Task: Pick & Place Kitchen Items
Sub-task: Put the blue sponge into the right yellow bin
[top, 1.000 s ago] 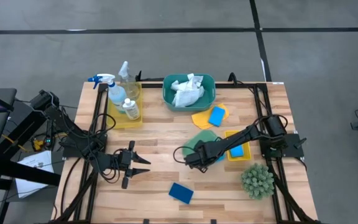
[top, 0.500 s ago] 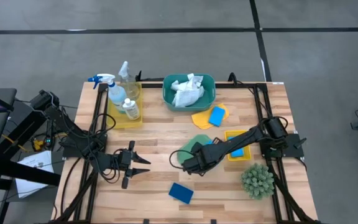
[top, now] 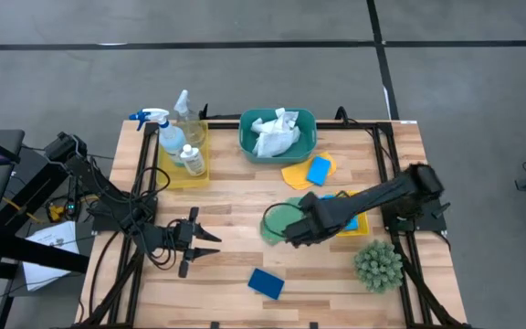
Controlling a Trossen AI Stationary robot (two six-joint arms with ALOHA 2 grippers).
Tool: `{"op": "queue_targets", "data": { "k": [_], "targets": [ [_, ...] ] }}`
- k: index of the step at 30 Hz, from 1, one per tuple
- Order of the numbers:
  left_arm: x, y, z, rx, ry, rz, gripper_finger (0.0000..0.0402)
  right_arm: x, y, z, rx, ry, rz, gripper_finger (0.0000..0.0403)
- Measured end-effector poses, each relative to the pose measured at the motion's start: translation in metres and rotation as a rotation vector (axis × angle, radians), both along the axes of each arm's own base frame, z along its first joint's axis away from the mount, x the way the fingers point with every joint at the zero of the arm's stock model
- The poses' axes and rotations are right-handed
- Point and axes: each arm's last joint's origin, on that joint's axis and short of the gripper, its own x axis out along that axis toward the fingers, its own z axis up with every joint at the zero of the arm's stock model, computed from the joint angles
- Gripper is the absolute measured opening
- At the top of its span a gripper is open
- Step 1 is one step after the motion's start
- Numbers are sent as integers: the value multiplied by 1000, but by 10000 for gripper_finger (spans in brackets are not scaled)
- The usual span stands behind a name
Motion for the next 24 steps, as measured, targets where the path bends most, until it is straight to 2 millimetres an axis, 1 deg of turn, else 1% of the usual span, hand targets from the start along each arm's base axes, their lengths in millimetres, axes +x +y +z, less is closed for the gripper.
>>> {"op": "queue_targets", "data": {
  "k": [2,6,9,13,16,19,24],
  "targets": [
    [0,0,-1,8,11,1,122,-14,-1,8,-3,-27,-46,0],
    [0,0,-2,-2,14,4,122,-41,-5,5,0,-57,-124,0],
    [0,0,-3,1,18,4,122,-62,-12,-3,1,-37,-192,0],
    [1,0,-3,0,17,5,122,-78,-22,-13,33,-82,-265,0],
    [1,0,-2,-3,14,4,122,-82,-25,-18,56,-137,-288,0],
    [1,-1,-2,-7,9,4,122,-83,-29,-23,44,-152,-320,0],
    [1,-1,-1,-11,5,4,122,-78,-34,-30,11,-184,-339,0]
  ]
}}
